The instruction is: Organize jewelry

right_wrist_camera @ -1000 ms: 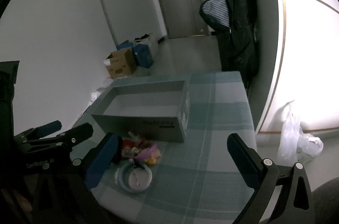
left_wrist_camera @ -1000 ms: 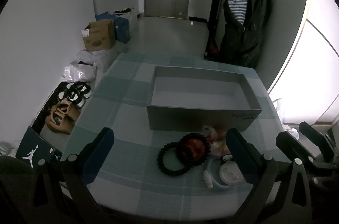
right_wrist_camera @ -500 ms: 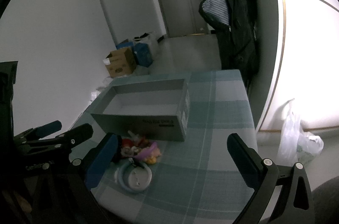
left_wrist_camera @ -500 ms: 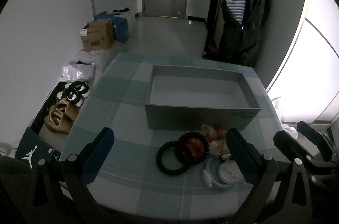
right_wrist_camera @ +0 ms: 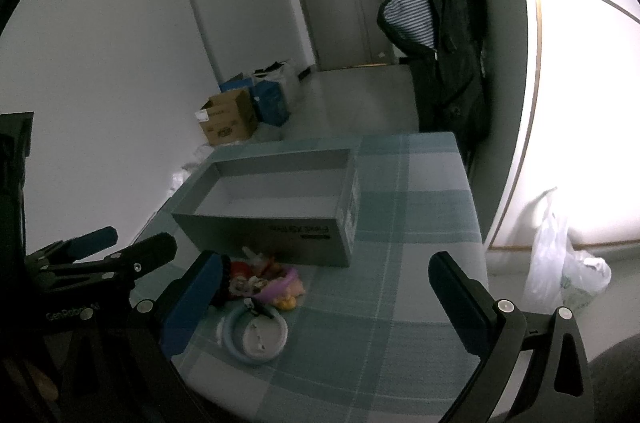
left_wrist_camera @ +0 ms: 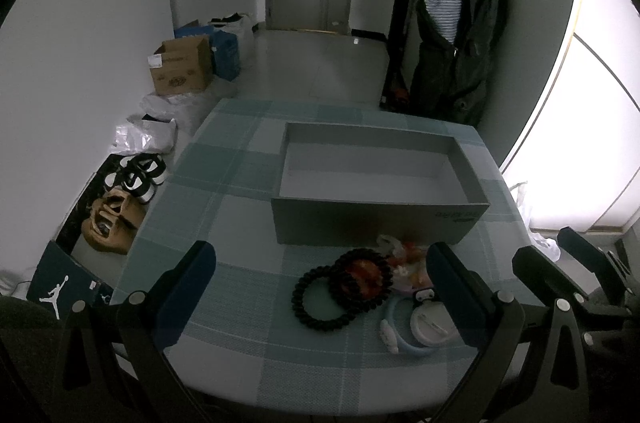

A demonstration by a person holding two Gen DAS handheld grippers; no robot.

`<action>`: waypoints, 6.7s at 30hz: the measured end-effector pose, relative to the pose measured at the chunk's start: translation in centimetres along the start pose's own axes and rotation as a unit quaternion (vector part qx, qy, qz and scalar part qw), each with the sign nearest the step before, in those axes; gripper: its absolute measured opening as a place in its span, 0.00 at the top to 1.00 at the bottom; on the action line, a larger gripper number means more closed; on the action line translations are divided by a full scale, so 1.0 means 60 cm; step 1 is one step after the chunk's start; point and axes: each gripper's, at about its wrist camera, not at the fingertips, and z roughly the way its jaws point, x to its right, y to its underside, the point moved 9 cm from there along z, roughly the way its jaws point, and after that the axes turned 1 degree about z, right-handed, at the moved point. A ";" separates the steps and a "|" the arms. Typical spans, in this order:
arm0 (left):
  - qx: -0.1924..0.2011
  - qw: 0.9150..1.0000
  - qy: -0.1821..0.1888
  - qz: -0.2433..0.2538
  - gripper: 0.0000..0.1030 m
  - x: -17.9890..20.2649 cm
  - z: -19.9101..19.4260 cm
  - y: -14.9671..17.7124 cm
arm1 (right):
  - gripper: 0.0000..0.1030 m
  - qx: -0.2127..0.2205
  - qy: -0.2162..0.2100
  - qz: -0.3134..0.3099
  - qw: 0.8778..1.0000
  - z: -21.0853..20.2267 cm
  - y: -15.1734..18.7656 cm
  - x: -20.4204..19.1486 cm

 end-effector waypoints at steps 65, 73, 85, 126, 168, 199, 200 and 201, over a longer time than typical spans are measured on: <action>-0.095 0.990 0.064 -0.081 0.01 -0.079 0.056 0.040 | 0.36 -0.130 -0.115 0.022 0.985 0.091 0.051 -0.062; -0.133 0.984 0.071 -0.092 0.01 -0.086 0.076 0.063 | 0.68 -0.158 -0.108 0.036 0.981 0.119 0.059 -0.059; -0.166 0.980 0.092 -0.052 0.01 -0.051 0.085 0.080 | 0.94 -0.148 -0.134 0.074 0.977 0.105 0.045 -0.046; -0.137 0.981 0.132 -0.023 0.68 -0.036 0.064 0.054 | 0.94 -0.075 -0.151 0.099 0.981 0.043 -0.025 -0.050; -0.045 0.989 0.123 0.071 0.68 0.010 0.074 -0.118 | 0.94 -0.097 -0.145 0.067 0.982 0.138 -0.178 -0.045; -0.131 0.972 0.178 0.073 0.57 0.037 0.129 -0.075 | 0.91 -0.164 -0.115 0.070 0.977 0.204 -0.121 -0.032; -0.134 0.971 0.184 0.072 0.57 0.038 0.127 -0.075 | 0.91 -0.158 -0.112 0.070 0.979 0.200 -0.125 -0.030; -0.137 0.970 0.187 0.072 0.56 0.038 0.126 -0.075 | 0.91 -0.154 -0.113 0.070 0.979 0.199 -0.126 -0.029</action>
